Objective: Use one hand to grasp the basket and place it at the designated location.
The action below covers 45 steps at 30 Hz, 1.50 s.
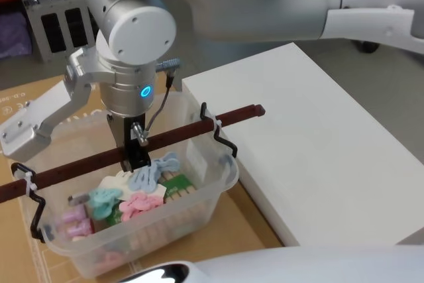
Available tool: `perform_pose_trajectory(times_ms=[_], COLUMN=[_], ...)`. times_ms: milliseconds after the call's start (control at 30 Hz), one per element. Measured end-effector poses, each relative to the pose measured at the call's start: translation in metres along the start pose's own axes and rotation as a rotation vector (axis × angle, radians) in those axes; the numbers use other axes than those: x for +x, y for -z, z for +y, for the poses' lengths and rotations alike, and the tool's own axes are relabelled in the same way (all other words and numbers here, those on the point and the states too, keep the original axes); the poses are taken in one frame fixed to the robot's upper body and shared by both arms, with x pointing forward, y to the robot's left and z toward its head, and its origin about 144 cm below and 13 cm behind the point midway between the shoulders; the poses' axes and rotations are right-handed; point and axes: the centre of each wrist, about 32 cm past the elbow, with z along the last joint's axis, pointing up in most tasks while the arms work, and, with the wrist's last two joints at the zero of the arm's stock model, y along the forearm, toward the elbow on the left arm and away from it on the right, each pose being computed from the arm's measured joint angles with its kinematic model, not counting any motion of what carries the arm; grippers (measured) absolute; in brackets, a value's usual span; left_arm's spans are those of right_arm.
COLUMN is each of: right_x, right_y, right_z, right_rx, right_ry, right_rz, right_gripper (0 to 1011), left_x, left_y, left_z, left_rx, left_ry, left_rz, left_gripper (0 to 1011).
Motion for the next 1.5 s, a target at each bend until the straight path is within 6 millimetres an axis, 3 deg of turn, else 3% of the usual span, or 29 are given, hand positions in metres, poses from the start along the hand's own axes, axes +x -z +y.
perform_pose_trajectory(times_ms=[1500], right_x=[0.012], right_y=[-0.008], right_z=[0.022], right_rx=[-0.028], right_ry=[-0.04], right_rz=[0.01], right_gripper=[0], left_x=[0.0], left_y=[0.0], left_z=[0.0], left_rx=[0.0], left_ry=[0.0], left_rz=[0.0], left_gripper=[0])
